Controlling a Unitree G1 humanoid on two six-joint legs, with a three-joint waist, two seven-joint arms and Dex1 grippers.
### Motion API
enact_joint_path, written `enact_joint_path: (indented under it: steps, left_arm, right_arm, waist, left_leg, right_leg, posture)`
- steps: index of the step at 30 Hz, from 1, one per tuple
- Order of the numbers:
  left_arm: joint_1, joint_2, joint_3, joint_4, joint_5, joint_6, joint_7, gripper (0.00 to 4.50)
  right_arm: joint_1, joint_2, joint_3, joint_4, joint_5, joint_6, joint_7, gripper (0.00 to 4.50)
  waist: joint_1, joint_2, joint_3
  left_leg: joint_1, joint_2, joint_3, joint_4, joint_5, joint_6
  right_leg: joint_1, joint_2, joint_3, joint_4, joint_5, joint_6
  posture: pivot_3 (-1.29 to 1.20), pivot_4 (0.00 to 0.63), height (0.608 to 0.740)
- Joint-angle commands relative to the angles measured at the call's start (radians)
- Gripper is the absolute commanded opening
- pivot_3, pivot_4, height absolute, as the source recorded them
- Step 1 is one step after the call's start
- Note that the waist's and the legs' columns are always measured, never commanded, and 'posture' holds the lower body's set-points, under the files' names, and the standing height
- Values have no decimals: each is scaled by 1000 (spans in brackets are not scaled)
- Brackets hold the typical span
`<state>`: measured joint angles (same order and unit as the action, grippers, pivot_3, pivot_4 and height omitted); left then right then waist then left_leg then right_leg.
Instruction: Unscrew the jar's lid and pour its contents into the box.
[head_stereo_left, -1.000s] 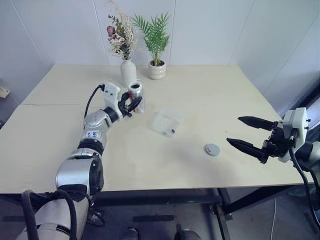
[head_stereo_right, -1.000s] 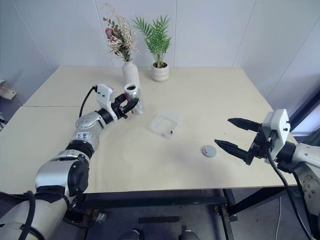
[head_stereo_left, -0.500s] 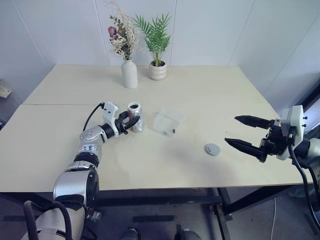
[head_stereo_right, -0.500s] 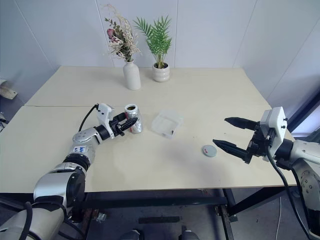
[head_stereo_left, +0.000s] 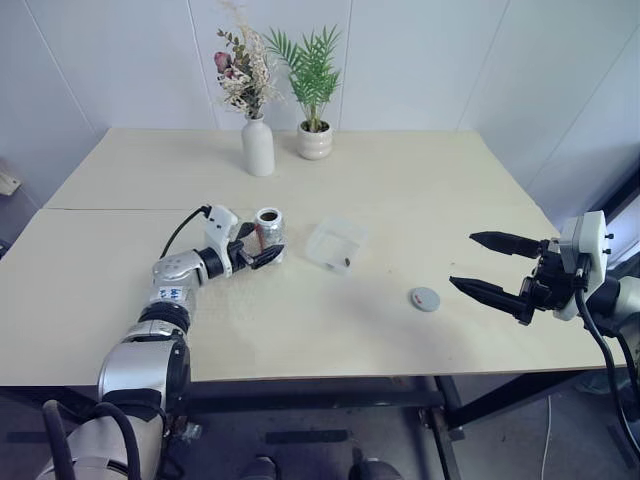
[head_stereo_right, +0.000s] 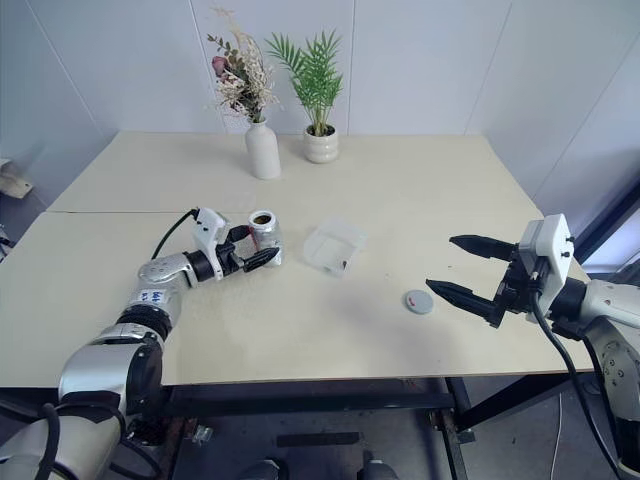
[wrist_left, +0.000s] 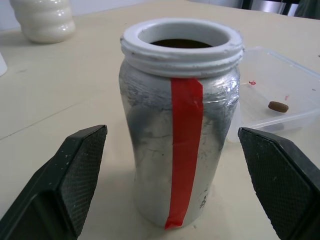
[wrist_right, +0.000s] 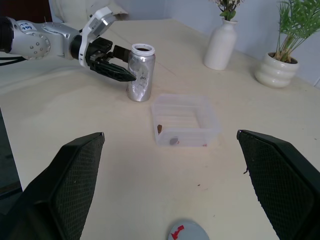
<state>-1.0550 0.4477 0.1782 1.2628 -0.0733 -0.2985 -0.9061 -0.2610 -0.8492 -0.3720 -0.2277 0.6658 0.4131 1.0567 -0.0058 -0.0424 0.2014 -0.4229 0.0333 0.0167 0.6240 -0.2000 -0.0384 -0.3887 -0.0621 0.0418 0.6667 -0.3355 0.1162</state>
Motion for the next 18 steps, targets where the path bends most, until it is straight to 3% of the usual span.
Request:
enact_joint_path:
  steps: [1,8,12,18]
  left_arm:
    - [-1,43,-11,-42,-1,21,-66,4475]
    - [51,159,-5,-107,-42,96,-333,4475]
    - [45,245,37,-122,-111,86,-575,4475]
    - [2,309,89,-95,-151,68,-596,4475]
  right_arm:
    - [-4,-23,-25,-6,2,-17,10,4500]
    - [32,-48,-39,-25,3,-10,46,4500]
    - [47,-91,-70,-14,13,-8,83,4500]
    - [50,-107,-99,14,7,-21,108,4500]
  waist:
    - [1,0,0]
    - [0,0,0]
    - [0,0,0]
    - [0,0,0]
  left_leg:
    - [0,0,0,-1,0,0]
    - [0,0,1,-5,0,0]
    - [-1,1,1,-6,0,0]
    - [0,2,2,-7,0,0]
  right_leg:
    - [0,0,0,-1,0,0]
    - [-1,0,0,-4,0,0]
    - [-1,0,0,-6,0,0]
    - [-1,0,-1,-6,0,-2]
  posture:
    - [0,150,740]
    - [0,150,740]
    - [0,150,740]
    - [0,150,740]
